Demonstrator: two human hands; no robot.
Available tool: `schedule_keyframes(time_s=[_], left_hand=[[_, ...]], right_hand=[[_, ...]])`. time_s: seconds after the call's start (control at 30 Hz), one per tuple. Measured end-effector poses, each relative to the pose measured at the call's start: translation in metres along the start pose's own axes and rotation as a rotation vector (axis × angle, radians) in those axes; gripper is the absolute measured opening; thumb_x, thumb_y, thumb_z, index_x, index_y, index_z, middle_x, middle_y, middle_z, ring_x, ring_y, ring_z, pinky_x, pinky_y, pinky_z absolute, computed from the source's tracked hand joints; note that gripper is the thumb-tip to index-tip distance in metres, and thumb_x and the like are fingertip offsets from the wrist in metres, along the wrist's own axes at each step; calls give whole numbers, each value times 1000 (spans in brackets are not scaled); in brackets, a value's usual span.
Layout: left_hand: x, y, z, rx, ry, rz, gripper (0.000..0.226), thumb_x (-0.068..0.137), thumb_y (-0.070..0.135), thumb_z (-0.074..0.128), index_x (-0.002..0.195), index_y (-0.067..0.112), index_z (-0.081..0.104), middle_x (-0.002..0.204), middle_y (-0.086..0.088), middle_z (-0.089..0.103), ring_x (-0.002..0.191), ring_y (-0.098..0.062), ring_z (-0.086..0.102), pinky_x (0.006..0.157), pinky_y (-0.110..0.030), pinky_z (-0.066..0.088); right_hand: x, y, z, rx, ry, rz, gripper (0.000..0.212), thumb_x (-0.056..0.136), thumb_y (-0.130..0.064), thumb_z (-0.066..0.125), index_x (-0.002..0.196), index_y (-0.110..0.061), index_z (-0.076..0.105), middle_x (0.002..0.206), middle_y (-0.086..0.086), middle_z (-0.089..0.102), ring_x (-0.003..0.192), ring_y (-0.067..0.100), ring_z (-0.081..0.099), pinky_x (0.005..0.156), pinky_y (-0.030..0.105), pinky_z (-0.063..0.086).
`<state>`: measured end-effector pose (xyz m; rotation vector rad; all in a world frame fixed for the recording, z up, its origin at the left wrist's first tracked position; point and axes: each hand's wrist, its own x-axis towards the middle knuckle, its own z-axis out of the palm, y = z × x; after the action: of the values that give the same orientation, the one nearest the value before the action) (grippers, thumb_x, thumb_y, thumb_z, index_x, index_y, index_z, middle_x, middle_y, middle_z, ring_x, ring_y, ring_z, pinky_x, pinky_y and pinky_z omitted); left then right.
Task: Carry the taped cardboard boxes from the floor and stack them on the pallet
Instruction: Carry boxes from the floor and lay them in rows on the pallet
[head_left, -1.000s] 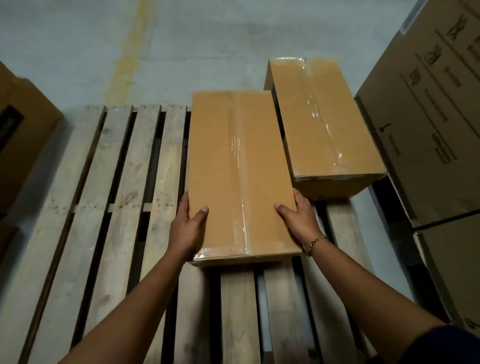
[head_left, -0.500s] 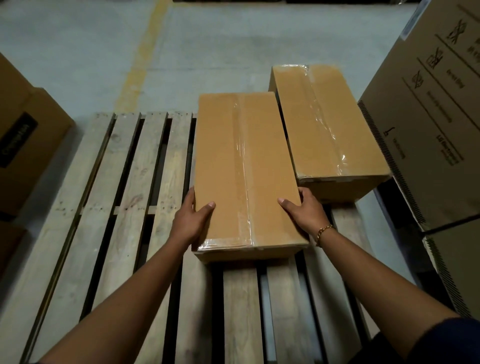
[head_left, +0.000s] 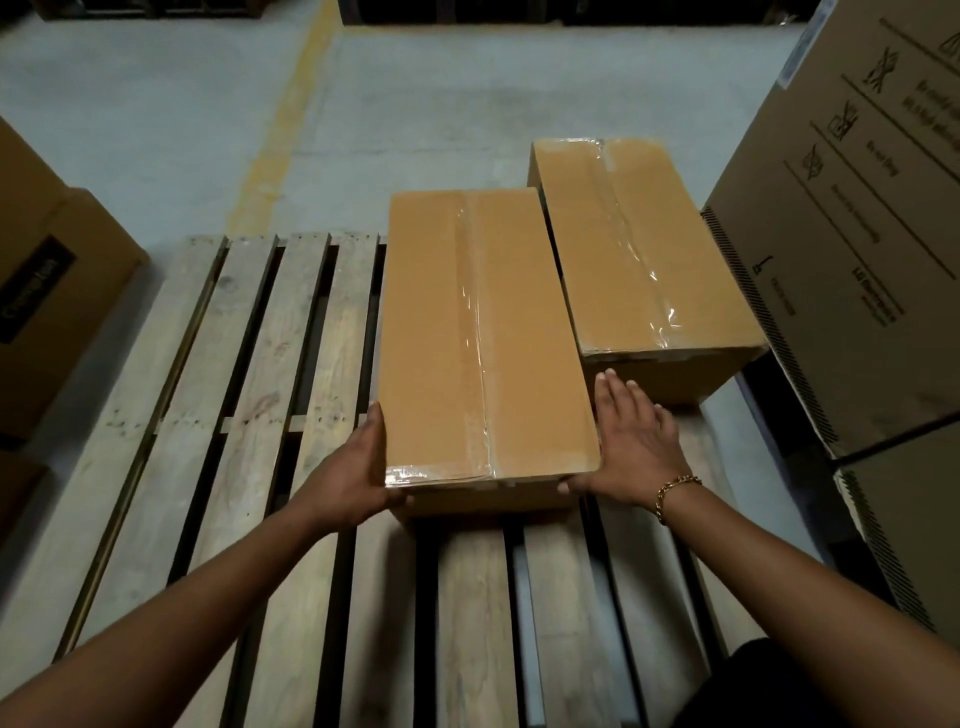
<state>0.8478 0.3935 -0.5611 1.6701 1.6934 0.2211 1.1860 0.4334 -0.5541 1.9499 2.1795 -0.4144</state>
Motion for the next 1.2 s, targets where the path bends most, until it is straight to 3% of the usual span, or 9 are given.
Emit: schedule_keyframes(time_s=[0.4,0.53,0.7,0.8,0.87,0.97,1.03,1.2], left_hand=[[59,4,-9,-55,161,-14,107,81,21,84,160,30,12,149,-8,52,131,-31,53,107,-48,48],[78,4,-15,-23,202,-38,108,83,26,83,162,31,10,149,-9,53,130,-32,55,105,-48,49],[93,2,-17,49,310,-35,97,86,32,80,162,28,18,136,-12,62,107,-29,64,85,-38,53],[99,1,-15,37,366,-58,94,87,35,79,161,29,22,127,-12,67,97,-29,66,79,-38,55],[104,1,-14,28,381,-60,92,87,35,78,160,31,23,123,-12,69,94,-30,68,76,-40,58],[111,0,-16,49,399,-55,93,87,38,78,161,30,23,127,-13,68,100,-29,67,83,-41,57],[116,-3,-16,61,399,-49,93,87,39,78,161,27,22,130,-14,66,103,-29,67,86,-41,56],[123,-3,-17,52,389,-58,92,88,38,77,161,30,21,120,-15,69,93,-35,69,78,-42,59]], right_hand=[[52,1,-23,-18,84,50,143,59,-91,62,160,-19,-8,169,-3,-10,155,23,-4,123,52,13],[71,2,-29,-3,85,70,140,60,-93,60,161,-20,-5,169,-5,-8,155,21,-1,122,50,16],[85,2,-37,-25,134,37,120,66,-89,59,159,-25,18,169,-8,10,154,20,14,117,51,26],[90,3,-36,-68,222,27,100,68,-86,60,146,-28,40,162,-8,30,145,19,32,110,53,36],[94,5,-34,-88,284,14,82,68,-85,62,125,-28,52,147,-7,47,133,20,46,102,52,42],[100,5,-32,-86,352,8,69,67,-84,64,104,-27,53,120,-6,58,112,22,55,92,49,47],[102,4,-31,-93,367,9,68,68,-84,64,102,-26,53,118,-4,59,109,23,57,90,48,48],[105,1,-33,-103,388,12,61,70,-82,65,93,-27,49,113,-2,60,106,26,59,86,45,48]])
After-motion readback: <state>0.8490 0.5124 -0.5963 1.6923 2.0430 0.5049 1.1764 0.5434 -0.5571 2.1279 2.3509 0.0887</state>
